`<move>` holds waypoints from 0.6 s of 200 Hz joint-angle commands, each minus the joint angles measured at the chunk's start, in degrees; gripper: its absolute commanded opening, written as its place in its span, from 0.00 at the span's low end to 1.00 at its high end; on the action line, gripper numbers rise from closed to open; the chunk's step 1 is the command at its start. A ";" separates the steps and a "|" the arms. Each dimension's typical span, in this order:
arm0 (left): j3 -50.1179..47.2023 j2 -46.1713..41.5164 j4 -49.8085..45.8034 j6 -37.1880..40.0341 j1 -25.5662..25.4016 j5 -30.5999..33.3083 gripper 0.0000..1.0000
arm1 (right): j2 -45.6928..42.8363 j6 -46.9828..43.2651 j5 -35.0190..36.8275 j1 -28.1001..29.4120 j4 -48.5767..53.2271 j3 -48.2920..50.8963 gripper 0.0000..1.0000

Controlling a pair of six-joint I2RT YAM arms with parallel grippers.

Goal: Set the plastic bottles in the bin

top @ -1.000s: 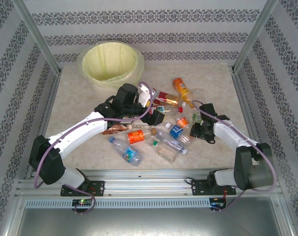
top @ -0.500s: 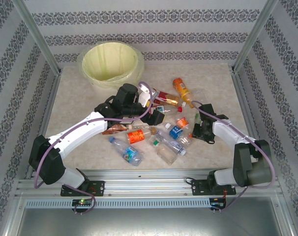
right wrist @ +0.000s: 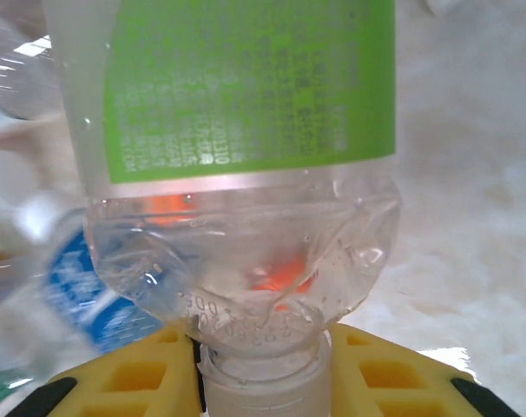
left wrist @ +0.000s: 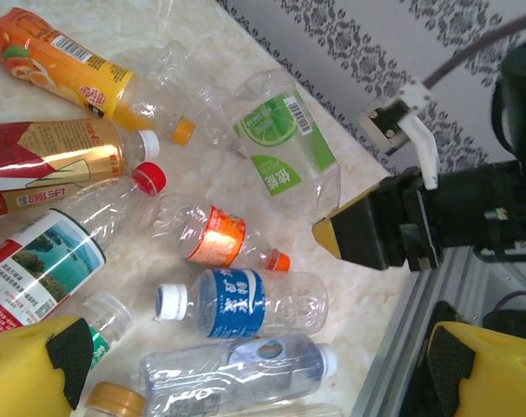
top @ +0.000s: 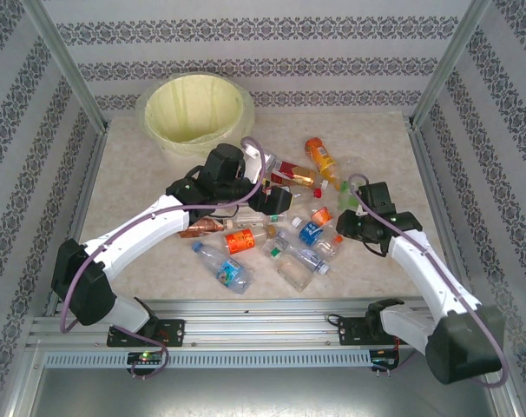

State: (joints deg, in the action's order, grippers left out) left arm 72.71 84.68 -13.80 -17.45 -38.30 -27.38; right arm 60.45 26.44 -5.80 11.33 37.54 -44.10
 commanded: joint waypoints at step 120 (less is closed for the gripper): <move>-1.91 2.30 12.00 -23.29 1.31 -8.50 1.00 | -3.56 5.05 -19.42 17.65 -12.31 -9.95 0.31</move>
State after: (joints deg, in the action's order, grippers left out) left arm 71.46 86.91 -5.67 -38.48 -37.43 -34.70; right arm 55.35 31.14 -23.40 25.85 27.73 -51.35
